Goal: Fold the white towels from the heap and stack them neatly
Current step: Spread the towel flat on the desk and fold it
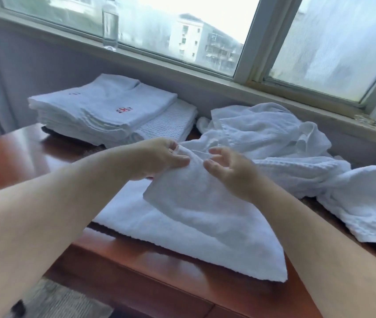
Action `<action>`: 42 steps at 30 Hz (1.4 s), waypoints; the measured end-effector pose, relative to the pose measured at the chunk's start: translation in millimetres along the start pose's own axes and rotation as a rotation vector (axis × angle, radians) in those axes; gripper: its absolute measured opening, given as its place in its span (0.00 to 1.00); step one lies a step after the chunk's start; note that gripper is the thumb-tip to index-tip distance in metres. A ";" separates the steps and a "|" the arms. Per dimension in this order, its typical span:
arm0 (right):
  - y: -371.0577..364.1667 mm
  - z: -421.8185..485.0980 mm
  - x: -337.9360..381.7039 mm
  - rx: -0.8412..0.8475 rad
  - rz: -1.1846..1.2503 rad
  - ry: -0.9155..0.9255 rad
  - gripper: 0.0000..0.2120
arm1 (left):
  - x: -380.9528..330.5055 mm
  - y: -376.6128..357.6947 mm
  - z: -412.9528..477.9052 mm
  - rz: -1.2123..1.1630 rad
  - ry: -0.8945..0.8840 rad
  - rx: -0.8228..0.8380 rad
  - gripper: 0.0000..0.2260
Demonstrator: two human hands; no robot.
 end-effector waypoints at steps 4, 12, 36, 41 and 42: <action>-59.2 34.0 18.3 0.397 0.175 -0.152 0.23 | 22.1 37.9 -17.7 -0.081 -0.051 -0.160 0.13; -124.6 73.6 55.4 0.382 0.074 0.014 0.18 | 82.5 103.6 -66.0 0.421 0.259 -0.379 0.20; -148.8 42.4 94.4 -0.057 -0.386 0.341 0.08 | 60.9 130.8 -103.6 1.007 -0.132 -0.781 0.07; -116.4 6.8 45.0 0.071 -0.274 0.182 0.09 | 86.2 89.2 -70.0 1.062 0.009 -0.279 0.23; -111.9 -0.7 34.7 0.115 -0.307 0.169 0.13 | 93.4 90.4 -65.0 1.080 0.081 -0.241 0.26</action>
Point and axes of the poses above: each hand's wrist, its own z-axis towards the middle knuckle, its own y-axis out of the back of the hand, x = y × z, the point moved 6 cm from there along z, towards the middle knuckle
